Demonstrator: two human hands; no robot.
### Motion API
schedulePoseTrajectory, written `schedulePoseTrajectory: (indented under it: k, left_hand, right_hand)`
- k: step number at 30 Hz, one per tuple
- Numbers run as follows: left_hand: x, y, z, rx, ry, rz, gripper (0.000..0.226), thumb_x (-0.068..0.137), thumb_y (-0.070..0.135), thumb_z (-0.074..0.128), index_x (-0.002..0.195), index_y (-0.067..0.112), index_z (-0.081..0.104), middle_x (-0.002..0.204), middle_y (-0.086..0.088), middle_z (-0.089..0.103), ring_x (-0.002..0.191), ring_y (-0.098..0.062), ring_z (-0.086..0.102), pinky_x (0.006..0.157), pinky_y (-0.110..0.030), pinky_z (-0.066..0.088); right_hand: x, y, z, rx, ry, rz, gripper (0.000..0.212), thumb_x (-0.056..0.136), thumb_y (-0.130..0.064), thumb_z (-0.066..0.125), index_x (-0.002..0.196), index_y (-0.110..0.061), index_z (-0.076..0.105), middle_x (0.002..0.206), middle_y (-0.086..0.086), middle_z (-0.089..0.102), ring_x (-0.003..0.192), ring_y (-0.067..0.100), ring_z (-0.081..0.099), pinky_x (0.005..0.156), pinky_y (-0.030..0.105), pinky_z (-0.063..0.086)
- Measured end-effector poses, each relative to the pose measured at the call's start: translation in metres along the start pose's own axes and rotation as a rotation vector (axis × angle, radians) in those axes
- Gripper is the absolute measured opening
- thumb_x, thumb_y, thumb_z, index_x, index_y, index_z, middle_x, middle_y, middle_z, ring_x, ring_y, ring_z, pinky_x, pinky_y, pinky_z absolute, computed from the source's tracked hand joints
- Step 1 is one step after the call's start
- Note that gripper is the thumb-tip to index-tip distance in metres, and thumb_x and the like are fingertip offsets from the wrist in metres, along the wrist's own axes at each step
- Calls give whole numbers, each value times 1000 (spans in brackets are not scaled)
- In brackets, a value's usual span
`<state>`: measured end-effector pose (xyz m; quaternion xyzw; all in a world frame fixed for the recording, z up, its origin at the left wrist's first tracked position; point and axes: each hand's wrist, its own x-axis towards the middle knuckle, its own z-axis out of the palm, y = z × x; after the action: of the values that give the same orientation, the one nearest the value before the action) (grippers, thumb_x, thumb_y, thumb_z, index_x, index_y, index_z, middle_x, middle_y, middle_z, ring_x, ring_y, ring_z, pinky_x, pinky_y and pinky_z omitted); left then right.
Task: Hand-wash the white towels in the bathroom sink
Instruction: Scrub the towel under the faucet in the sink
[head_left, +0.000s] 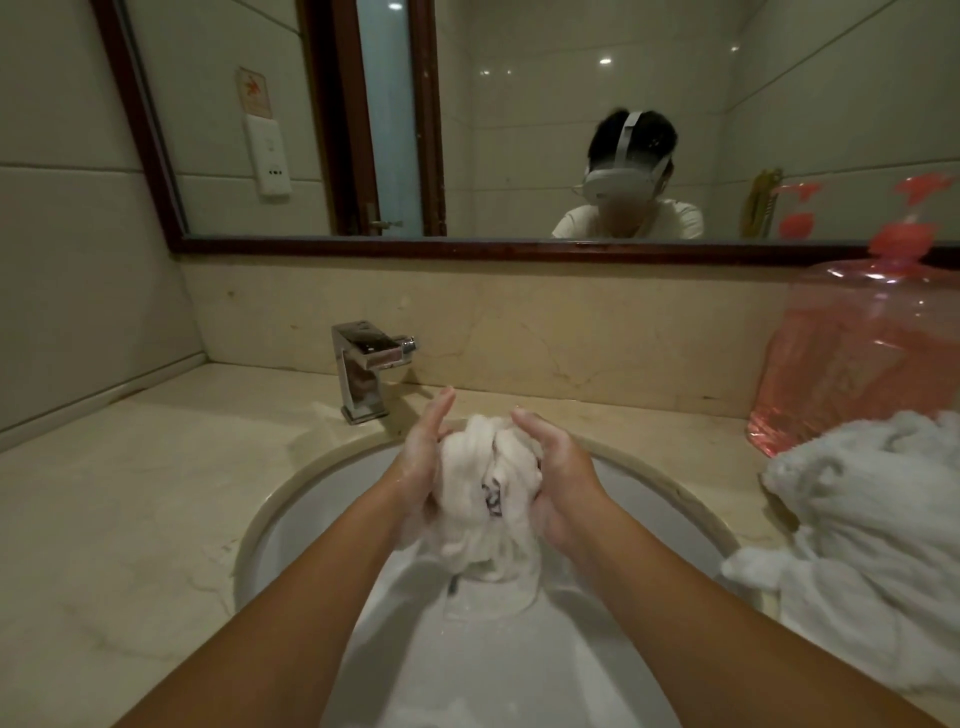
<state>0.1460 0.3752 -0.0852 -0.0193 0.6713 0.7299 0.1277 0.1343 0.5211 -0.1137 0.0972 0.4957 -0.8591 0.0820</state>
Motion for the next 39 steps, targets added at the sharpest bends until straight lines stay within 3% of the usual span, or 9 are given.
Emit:
schedulePoseTrajectory:
  k: [5,11,15,22,25,28,31,35,39]
  left_hand:
    - [-3,4,3,-31,33,-23,69,94,71,52,105,7,76,97,-17,80,76,-31,77,76,-40,58]
    - [2,-3,-2,-51,-67,-148,68,94,65,58,119,5,77,119,-21,75,105,-39,72,105,-53,50]
    - [6,-14,1,73,-52,-174,63,87,62,67,121,10,77,117,-18,76,109,-40,74,108,-59,51]
    - [5,-8,7,44,-13,36,63,96,66,55,118,11,77,111,-17,78,103,-37,76,100,-51,56]
    - [9,-11,9,43,29,80,76,82,74,69,127,13,68,110,-16,79,100,-37,77,96,-57,59]
    - [12,-12,5,36,137,157,52,84,49,78,122,15,67,103,-12,80,93,-33,78,90,-57,62]
    - [11,-10,-1,-59,145,198,55,80,37,71,132,19,64,111,-16,78,99,-38,77,92,-62,60]
    - [6,-11,3,-11,43,253,66,92,71,51,129,20,72,119,-14,76,109,-34,74,98,-55,57]
    - [-2,-12,11,273,109,413,87,71,94,55,133,34,62,121,6,73,105,-13,74,94,-45,61]
  right_hand:
    - [-8,-7,4,-61,46,-226,61,61,-25,96,109,3,70,107,26,77,101,45,76,98,64,58]
    - [-10,-6,2,-155,15,-138,35,78,-21,87,105,-3,74,105,23,78,101,44,76,98,61,59]
    - [-12,-3,-2,-197,-57,114,54,87,-43,76,121,-1,76,112,23,78,104,43,76,103,59,56]
    - [-6,-13,-2,-83,-60,-86,55,72,-25,83,118,5,74,107,24,78,102,43,76,102,58,56]
    - [-7,-9,2,-144,-39,-175,65,74,-17,89,127,7,60,107,27,76,96,43,77,94,62,60]
    - [-4,-5,0,-114,-38,-146,86,67,-24,98,137,-2,53,121,26,72,105,42,75,98,61,58]
    - [-10,-7,-4,-133,-192,-23,65,80,-33,90,129,4,69,124,26,73,115,42,73,108,58,53]
    - [-15,-5,8,-358,-44,-170,53,94,-55,74,124,-11,72,107,14,81,98,34,79,97,56,60]
    - [-15,-8,22,-183,15,-179,60,97,-75,49,134,-30,60,116,9,78,98,33,79,90,57,63]
